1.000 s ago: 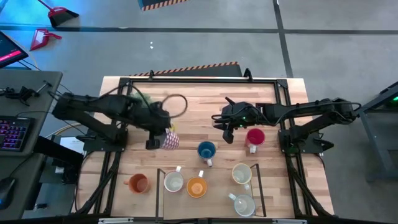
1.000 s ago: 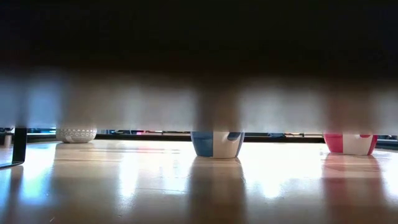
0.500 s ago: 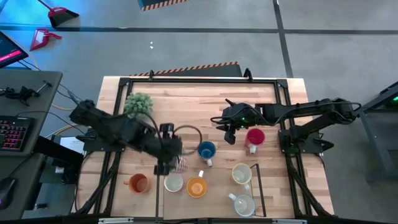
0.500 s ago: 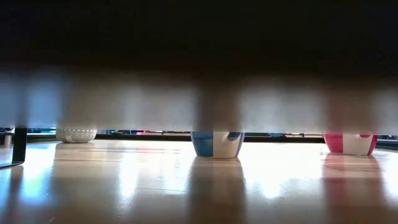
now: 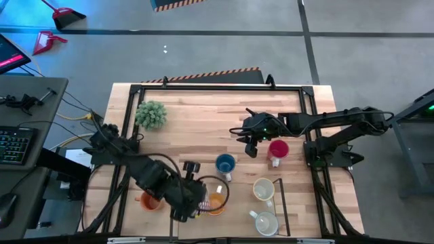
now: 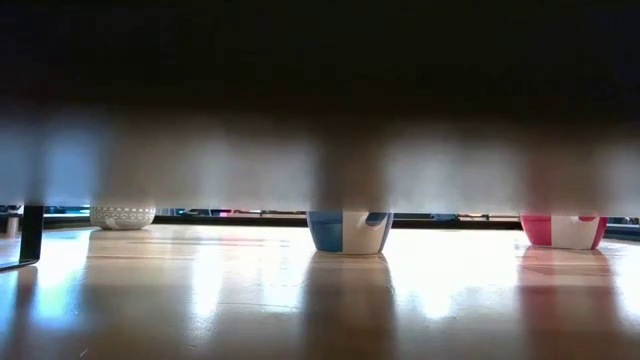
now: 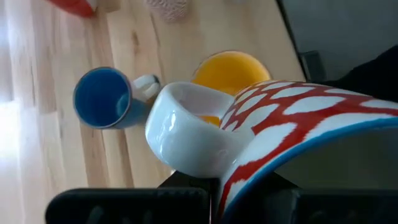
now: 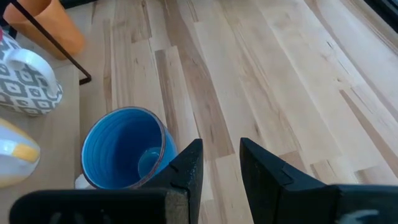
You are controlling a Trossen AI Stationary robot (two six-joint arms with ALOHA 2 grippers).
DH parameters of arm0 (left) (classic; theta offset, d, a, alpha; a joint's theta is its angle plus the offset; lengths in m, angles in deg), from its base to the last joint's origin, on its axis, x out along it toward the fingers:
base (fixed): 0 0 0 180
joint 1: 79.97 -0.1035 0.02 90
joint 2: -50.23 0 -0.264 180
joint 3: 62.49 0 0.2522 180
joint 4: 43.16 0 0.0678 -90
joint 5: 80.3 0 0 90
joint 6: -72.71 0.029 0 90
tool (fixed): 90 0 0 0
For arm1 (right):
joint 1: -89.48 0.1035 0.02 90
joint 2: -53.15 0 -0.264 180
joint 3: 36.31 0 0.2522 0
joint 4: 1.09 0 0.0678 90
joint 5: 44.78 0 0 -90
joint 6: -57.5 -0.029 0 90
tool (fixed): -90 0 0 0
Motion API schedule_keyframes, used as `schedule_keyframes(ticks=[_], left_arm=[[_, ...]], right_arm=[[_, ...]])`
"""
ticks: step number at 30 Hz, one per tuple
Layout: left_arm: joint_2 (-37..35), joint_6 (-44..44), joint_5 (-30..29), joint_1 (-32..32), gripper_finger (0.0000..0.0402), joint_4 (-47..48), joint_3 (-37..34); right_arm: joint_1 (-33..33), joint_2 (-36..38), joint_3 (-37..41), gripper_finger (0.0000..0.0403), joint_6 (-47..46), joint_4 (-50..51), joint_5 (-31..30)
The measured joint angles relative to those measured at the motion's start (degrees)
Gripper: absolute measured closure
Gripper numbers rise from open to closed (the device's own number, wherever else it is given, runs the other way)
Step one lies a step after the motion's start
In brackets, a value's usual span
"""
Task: Place coffee mugs
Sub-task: Put the red pattern mug on the shelf
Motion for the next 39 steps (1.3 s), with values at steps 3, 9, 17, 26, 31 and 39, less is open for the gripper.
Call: schedule_keyframes(ticks=[3, 9, 17, 26, 31, 39], left_arm=[[0.5, -0.01, -0.06, 1.31, 0.0394, 0.06, 1.59], [2.2, -0.36, 0.18, 3.77, 0.0394, -0.37, 1.63], [6.42, 3.08, 0.73, 4.51, 0.0394, -3.16, 1.61], [10.42, 5.63, 3.04, 4.15, 0.0394, -7.31, 1.63], [11.32, 5.51, 5.72, 4.47, 0.0394, -8.79, 1.63], [13.24, 6.3, 7.92, 4.25, 0.0394, -7.88, 1.48]], right_arm=[[0.0, 0.0, 0.0, 0.0318, -0.06, 0.03, 0.02], [0.0, 0.0, 0.0, 0.0318, -0.17, -0.61, 0.02], [0.0, 0.0, 0.0, 0.0318, -2.1, -1.62, 0.04], [0.0, 0.0, 0.0, 0.0318, -2.03, -1.62, 0.04], [0.0, 0.0, 0.0, 0.0318, -1.95, -1.62, -1.13], [0.0, 0.02, 0.0, 0.0318, -1.95, -1.59, -1.43]])
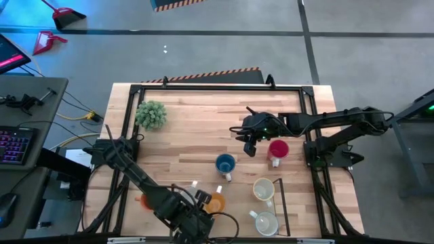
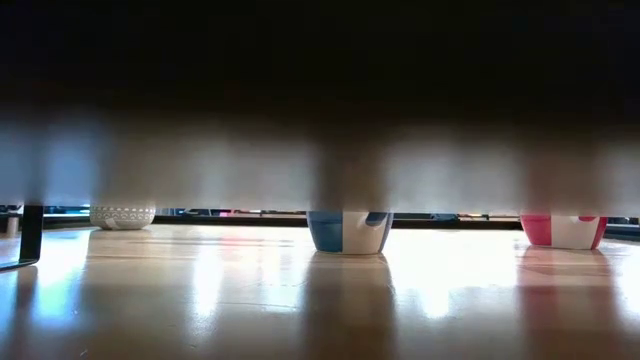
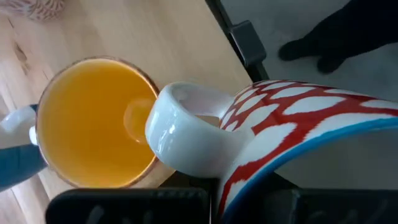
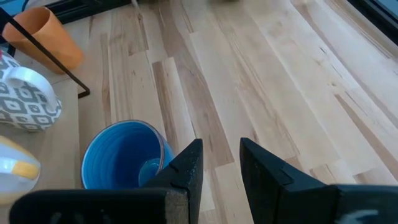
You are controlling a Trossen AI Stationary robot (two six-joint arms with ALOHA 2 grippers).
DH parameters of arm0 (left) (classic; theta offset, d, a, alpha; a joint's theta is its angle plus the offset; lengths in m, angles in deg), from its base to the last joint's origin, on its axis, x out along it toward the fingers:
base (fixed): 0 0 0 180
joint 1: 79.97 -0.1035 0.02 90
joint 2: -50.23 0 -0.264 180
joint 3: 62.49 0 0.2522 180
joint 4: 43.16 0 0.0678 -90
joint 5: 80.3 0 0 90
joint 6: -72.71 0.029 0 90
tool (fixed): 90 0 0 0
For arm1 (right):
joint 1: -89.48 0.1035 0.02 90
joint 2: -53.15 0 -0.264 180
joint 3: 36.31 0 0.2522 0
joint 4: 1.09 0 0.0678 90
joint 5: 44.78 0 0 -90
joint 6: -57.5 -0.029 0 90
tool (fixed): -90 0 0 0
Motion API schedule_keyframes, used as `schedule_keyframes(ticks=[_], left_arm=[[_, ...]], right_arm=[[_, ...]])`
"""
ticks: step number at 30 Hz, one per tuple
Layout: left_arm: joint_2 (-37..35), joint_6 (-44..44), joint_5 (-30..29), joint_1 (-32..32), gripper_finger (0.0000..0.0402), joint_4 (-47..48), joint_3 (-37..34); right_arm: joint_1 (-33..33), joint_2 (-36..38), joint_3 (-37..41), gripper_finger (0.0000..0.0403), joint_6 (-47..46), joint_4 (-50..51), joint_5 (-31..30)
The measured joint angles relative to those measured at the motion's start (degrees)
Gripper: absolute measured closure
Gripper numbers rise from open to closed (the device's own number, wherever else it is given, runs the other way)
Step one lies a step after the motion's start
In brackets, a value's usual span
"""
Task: Place coffee mugs
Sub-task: Put the red pattern mug on the shelf
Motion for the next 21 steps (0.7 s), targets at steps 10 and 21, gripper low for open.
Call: schedule_keyframes(ticks=[10, 21], left_arm=[[2.92, 3.42, 1.12, -1.62, 0.0394, 0.08, -0.02], [2.91, -3.5, 1.0, -0.25, 0.0394, -0.25, 0.0]], right_arm=[[0.0, 0.0, 0.0, 0.0318, -1.07, -0.05, 0.08], [0.0, 0.0, 0.0, 0.0318, -1.05, -0.03, 1.58]])
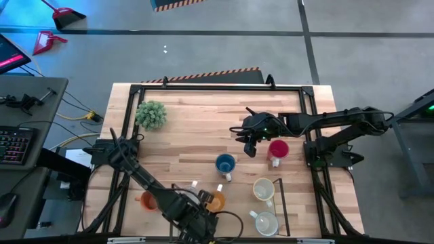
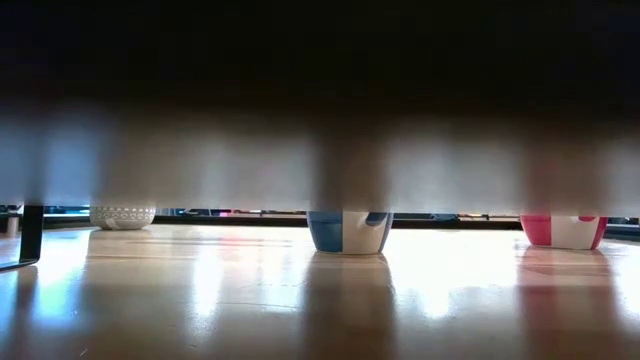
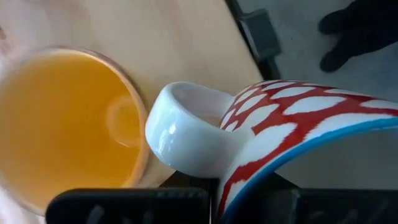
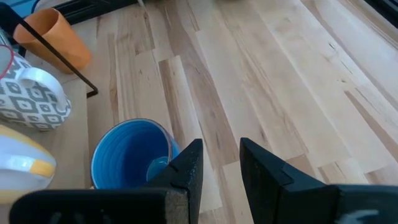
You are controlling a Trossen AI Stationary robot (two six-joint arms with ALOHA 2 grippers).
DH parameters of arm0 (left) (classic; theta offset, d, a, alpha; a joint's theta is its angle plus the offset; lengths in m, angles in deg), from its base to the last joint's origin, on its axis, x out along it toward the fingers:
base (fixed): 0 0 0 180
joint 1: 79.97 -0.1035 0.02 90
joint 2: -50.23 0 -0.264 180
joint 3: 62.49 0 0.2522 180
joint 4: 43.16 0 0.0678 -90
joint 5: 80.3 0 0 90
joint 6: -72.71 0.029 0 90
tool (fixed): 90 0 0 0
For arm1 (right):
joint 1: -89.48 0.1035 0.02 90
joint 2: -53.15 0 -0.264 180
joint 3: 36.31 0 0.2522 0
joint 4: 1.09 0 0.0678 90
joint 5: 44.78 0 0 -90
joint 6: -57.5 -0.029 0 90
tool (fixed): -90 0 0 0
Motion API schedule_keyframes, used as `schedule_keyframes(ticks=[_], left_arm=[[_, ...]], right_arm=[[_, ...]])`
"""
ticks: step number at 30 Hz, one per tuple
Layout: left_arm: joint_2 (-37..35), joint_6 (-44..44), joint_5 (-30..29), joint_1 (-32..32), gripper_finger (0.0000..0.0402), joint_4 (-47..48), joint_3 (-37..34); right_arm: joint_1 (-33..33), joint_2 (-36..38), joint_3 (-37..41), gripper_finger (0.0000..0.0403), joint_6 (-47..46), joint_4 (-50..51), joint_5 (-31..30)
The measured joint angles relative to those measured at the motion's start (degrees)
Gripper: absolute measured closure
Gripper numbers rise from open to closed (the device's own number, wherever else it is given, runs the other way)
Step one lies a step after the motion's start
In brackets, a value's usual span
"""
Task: Place coffee mugs
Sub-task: Put the red pattern mug on the shelf
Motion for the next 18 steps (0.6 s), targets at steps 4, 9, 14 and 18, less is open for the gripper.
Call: schedule_keyframes(ticks=[4, 9, 14, 18], left_arm=[[0.0, -3.01, 0.24, 1.05, 0.0394, 0.03, 0.0], [0.2, -4.83, -0.19, 1.16, 0.0394, 0.27, -0.02], [1.18, -4.86, -0.31, 1.02, 0.0394, 1.01, -0.11], [2.48, -5.47, 0.38, 1.02, 0.0394, 2.35, -0.15]], right_arm=[[0.0, 0.0, 0.0, 0.0318, 0.34, 0.0, 0.87], [0.0, 0.0, 0.0, 0.0318, 0.46, 0.0, 2.0], [0.0, 0.0, 0.0, 0.0318, 0.04, 0.01, 2.39], [0.0, 0.0, 0.0, 0.0318, 0.04, 0.02, 2.51]])
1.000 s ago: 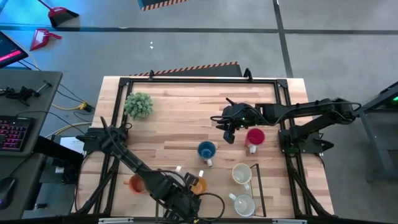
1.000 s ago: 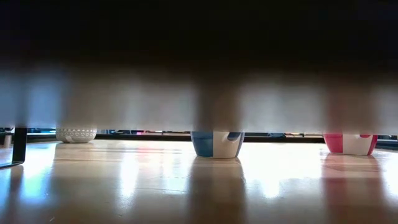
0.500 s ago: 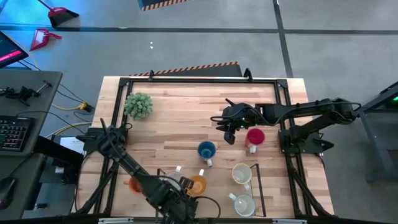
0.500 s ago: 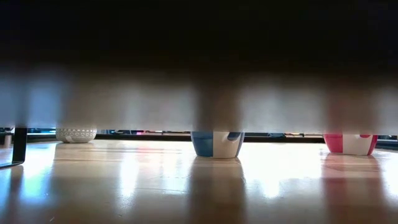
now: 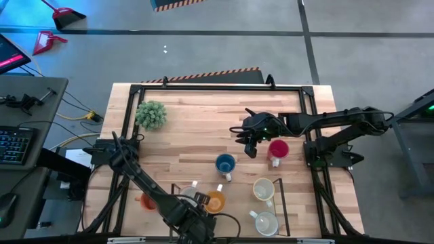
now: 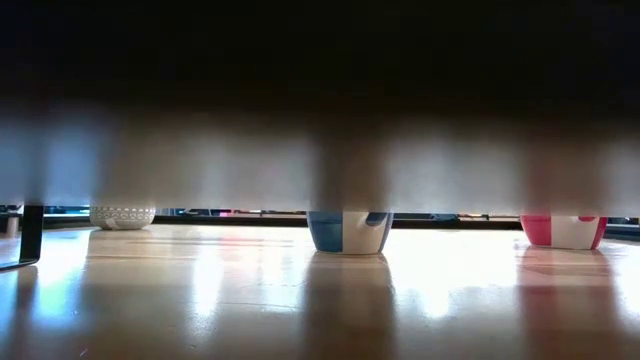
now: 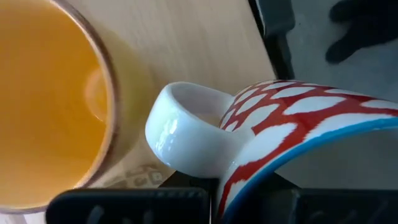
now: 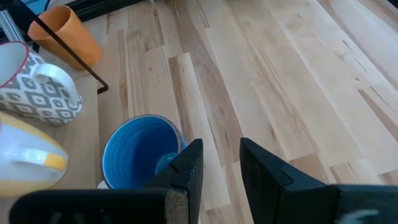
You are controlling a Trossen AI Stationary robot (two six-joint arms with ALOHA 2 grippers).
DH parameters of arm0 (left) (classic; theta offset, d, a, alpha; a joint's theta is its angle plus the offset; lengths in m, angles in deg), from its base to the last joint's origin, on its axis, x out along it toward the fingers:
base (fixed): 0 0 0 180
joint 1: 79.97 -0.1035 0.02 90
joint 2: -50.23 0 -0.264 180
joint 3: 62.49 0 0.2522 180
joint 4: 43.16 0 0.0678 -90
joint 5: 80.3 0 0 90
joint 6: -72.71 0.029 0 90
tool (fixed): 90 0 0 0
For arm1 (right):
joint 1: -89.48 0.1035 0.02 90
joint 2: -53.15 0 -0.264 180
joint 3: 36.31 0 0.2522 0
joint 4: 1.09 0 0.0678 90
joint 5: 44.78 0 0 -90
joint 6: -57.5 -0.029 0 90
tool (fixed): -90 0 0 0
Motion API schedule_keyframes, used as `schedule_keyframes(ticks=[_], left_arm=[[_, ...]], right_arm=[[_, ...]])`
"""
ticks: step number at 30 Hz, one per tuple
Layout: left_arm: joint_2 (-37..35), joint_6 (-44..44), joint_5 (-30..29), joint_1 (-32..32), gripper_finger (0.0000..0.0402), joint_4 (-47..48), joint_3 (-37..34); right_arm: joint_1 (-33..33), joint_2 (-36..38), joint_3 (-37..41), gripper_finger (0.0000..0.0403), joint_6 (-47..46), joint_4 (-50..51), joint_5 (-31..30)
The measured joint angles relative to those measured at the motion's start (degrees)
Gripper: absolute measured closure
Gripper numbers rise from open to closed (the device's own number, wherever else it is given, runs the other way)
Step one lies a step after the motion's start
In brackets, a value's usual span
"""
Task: Place coffee mugs
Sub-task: Put the red pattern mug on the shelf
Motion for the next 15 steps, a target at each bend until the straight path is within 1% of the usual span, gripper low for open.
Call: schedule_keyframes(ticks=[4, 15], left_arm=[[0.57, -0.37, 1.1, 0.01, 0.0394, 0.11, 0.0], [0.8, -0.9, 1.11, -0.04, 0.0394, 1.05, 0.0]], right_arm=[[0.0, 0.0, 0.0, 0.0318, 0.0, 0.01, 0.06], [0.0, 0.0, 0.0, 0.0318, 1.06, 0.01, 0.06]])
